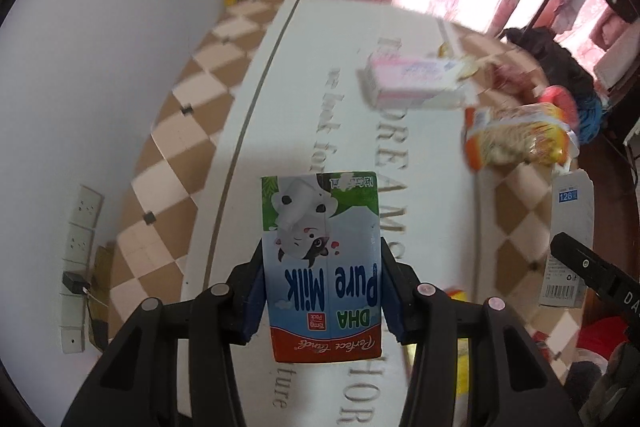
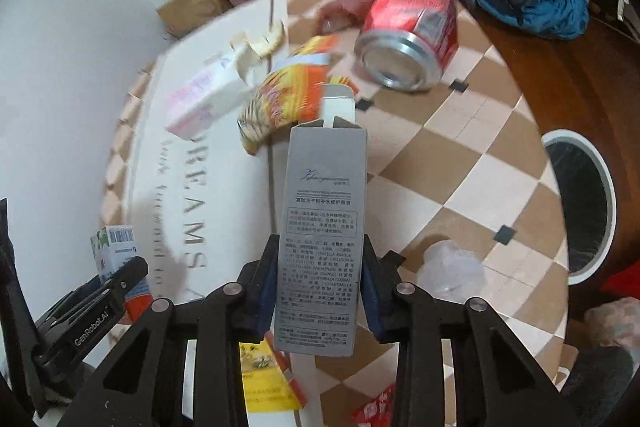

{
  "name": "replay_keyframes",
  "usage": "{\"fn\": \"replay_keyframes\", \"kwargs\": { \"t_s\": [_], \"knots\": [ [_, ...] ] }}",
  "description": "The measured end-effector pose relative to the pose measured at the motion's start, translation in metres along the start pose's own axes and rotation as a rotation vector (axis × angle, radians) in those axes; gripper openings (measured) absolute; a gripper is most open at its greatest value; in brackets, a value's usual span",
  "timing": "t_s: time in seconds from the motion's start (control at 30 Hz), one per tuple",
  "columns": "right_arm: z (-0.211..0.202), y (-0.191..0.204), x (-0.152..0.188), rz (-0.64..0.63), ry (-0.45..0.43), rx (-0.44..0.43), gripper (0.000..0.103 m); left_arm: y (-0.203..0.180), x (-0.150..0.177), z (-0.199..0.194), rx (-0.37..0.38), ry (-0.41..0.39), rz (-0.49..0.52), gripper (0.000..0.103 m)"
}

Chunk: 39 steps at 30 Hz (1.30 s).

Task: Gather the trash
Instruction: 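Carry both cartons over the white bin and open both grippers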

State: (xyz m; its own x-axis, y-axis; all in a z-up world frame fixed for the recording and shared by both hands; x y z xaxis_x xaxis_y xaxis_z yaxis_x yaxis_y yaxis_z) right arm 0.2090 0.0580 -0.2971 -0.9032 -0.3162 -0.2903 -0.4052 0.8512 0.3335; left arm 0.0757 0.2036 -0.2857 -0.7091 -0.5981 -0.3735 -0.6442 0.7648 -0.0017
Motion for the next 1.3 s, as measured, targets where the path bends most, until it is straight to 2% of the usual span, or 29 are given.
{"fn": "replay_keyframes", "kwargs": {
  "t_s": [0.13, 0.27, 0.4, 0.53, 0.67, 0.8, 0.93, 1.13, 1.3],
  "knots": [
    [-0.038, -0.013, -0.007, 0.012, -0.068, -0.059, 0.037, -0.031, -0.017, -0.029, 0.001, -0.060, 0.040, 0.045],
    [-0.073, -0.032, -0.016, 0.026, -0.106, -0.119, 0.037, -0.079, -0.035, -0.052, 0.032, -0.113, 0.090, 0.045],
    [-0.116, -0.068, -0.022, 0.031, -0.162, -0.138, 0.037, -0.151, -0.053, -0.068, 0.084, -0.156, 0.167, 0.045],
    [-0.157, -0.127, -0.029, 0.070, -0.216, -0.103, 0.037, -0.222, -0.056, -0.077, 0.140, -0.176, 0.256, 0.045],
    [-0.189, -0.204, -0.034, 0.123, -0.267, 0.002, 0.037, -0.300, -0.052, -0.069, 0.203, -0.157, 0.344, 0.045],
    [-0.199, -0.281, -0.035, 0.177, -0.266, 0.105, 0.037, -0.379, -0.041, -0.045, 0.264, -0.107, 0.432, 0.045],
    [-0.180, -0.352, -0.035, 0.254, -0.208, 0.163, 0.037, -0.440, -0.027, -0.013, 0.297, -0.038, 0.508, 0.045],
    [-0.133, -0.412, -0.031, 0.335, -0.102, 0.158, 0.037, -0.493, -0.014, 0.054, 0.335, 0.136, 0.549, 0.046],
    [-0.079, -0.442, -0.025, 0.387, 0.000, 0.106, 0.037, -0.513, -0.010, 0.104, 0.336, 0.272, 0.548, 0.048]
  ]
}}
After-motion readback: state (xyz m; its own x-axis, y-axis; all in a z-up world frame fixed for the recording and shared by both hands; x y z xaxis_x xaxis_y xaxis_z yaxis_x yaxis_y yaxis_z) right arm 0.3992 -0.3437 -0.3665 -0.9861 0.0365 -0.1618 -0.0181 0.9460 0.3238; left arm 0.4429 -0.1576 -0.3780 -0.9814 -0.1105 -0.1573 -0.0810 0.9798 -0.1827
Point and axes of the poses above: each gripper's, at about its wrist camera, not at the fingertips, and z roughly the way its jaws point, y to its left, x to its underside, the point moved 6 cm from there along z, roughly the way its jaws point, and after that the axes turned 2 degrees about z, right-handed, at the moved point
